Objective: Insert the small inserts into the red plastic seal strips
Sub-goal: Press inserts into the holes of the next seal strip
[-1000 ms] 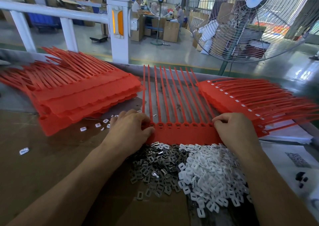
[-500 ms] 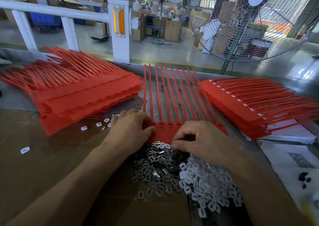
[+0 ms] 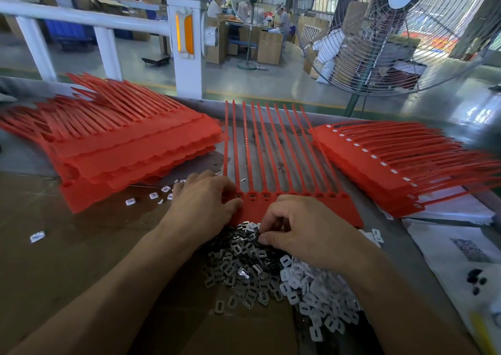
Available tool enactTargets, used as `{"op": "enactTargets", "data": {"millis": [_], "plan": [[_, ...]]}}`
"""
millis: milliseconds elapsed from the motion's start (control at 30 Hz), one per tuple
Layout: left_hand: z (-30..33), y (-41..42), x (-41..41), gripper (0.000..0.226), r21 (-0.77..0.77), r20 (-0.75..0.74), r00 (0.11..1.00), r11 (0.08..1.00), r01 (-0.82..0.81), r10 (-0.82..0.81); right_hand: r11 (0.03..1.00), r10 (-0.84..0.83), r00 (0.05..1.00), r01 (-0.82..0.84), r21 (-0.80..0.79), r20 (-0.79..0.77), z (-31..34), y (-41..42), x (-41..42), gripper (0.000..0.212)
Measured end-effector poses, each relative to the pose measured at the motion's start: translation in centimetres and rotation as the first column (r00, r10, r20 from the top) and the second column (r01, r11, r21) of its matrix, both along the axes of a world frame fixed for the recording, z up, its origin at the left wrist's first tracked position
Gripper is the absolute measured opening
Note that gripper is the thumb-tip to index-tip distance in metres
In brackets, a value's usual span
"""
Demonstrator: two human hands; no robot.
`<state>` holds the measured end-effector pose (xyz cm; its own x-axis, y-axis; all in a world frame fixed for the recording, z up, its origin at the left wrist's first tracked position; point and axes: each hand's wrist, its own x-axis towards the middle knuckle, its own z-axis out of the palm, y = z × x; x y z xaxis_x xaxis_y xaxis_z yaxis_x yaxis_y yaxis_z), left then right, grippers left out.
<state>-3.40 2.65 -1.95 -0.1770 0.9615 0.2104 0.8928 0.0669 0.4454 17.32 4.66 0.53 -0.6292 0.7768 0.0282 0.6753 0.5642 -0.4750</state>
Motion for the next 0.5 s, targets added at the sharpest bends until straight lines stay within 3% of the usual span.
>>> {"op": "enactTargets", "data": {"millis": [500], "plan": [[-0.07,0.0,-0.13,0.034,0.003,0.001,1.0,1.0,0.005,-0.005,0.999,-0.022,0.976,0.011,-0.051,-0.216,0.24,-0.34,0.3,0.011]]}}
